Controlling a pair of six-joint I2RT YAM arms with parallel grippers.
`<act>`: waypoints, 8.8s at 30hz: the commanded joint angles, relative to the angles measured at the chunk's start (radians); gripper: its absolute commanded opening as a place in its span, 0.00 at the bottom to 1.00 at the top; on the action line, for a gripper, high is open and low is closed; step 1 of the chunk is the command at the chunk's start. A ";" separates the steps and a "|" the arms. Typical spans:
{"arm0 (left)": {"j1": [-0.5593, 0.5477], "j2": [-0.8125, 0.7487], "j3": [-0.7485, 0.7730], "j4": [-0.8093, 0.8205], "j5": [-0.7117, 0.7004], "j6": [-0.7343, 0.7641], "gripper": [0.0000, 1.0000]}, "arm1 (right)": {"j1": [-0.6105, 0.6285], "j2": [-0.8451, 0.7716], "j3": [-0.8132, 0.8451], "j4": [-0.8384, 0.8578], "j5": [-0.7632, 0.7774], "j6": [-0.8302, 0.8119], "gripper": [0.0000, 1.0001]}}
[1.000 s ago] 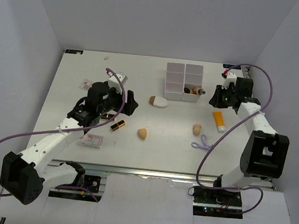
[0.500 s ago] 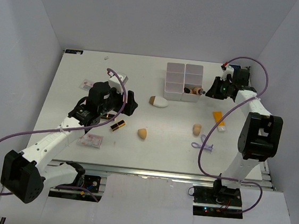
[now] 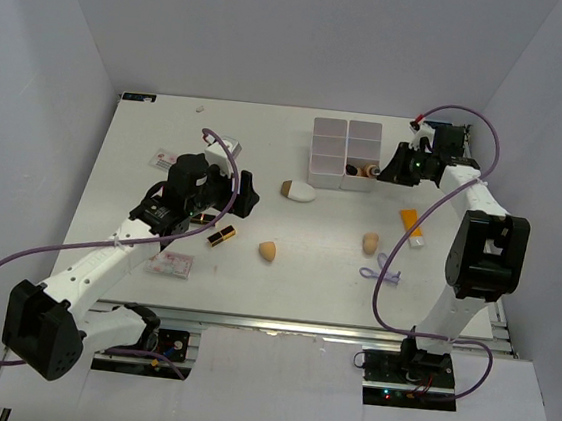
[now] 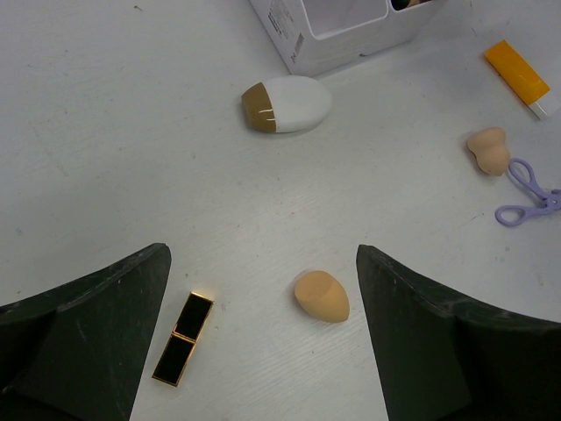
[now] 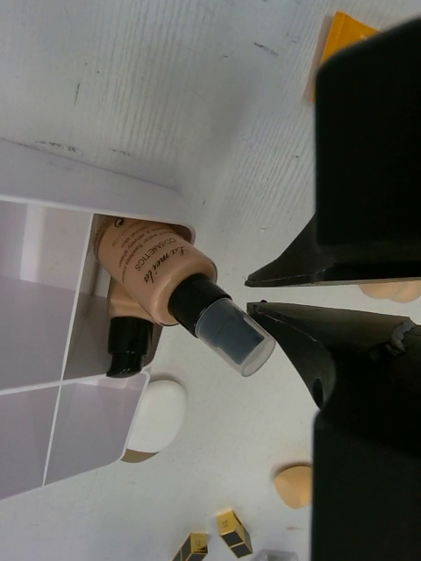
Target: Organize the makeup
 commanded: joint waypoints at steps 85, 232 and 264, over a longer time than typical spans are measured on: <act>-0.389 0.547 0.233 -0.241 -0.478 -0.746 0.01 | -0.175 -0.658 -0.470 -0.528 -0.719 -1.145 0.66; -0.111 -0.030 -0.030 -0.005 -0.111 0.113 0.98 | 0.477 0.164 0.282 0.046 0.516 -0.901 0.17; -0.111 -0.054 -0.047 0.000 0.006 0.139 0.98 | 0.220 -0.492 -0.277 -0.183 -0.006 -0.500 0.76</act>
